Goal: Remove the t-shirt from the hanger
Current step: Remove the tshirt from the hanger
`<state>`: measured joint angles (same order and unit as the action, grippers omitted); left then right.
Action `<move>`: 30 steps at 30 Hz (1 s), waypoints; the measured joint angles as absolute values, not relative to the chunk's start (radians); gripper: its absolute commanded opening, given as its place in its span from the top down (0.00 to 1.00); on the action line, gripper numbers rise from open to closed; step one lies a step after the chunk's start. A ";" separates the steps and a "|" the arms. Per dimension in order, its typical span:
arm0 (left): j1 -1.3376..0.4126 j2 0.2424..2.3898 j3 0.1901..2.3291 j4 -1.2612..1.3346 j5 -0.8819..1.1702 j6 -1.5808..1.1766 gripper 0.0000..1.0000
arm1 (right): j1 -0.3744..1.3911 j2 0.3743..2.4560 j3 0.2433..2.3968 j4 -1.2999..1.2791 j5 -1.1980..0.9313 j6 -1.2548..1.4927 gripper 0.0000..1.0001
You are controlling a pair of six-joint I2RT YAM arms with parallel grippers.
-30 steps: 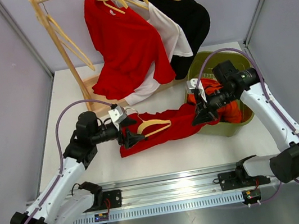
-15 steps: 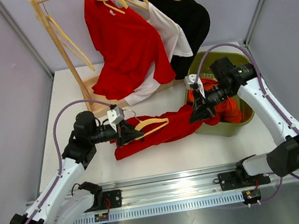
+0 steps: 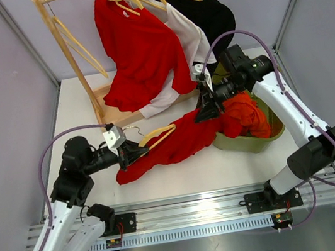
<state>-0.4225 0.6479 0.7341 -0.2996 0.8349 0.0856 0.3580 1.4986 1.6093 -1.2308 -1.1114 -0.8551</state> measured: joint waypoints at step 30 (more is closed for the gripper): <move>-0.424 0.526 0.790 -0.454 0.364 -0.376 1.00 | 0.739 1.571 1.702 -0.747 -0.577 -0.243 0.16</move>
<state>-0.4240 0.5259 0.7902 -0.4538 0.3637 -0.3763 0.7395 1.5715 1.7023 -0.7471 -0.5774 -0.2428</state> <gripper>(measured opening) 0.053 0.848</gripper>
